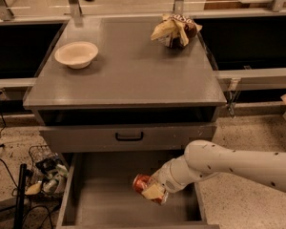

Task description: Pick coke can from middle drawer and place on counter

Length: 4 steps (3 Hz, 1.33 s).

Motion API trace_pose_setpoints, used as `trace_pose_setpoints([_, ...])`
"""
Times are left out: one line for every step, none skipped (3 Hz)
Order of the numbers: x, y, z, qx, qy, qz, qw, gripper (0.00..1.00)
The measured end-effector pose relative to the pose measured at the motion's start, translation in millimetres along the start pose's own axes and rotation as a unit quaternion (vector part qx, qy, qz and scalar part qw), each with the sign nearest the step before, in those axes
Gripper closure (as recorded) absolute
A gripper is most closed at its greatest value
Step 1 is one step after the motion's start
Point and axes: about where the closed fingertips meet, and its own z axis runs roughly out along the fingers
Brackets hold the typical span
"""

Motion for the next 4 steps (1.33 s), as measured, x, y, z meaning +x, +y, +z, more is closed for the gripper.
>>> trace_pose_setpoints([-19.4,12.1,-47.8,0.041,0.003,-0.015,0.9990,1.00])
trace_pose_setpoints([-19.4,12.1,-47.8,0.041,0.003,-0.015,0.9990,1.00])
trace_pose_setpoints([-15.8,3.2,-54.0,0.044,0.001,-0.003,0.9990,1.00])
trace_pose_setpoints([-16.9,-7.2,-83.3,0.065,-0.004,0.009,0.9978,1.00])
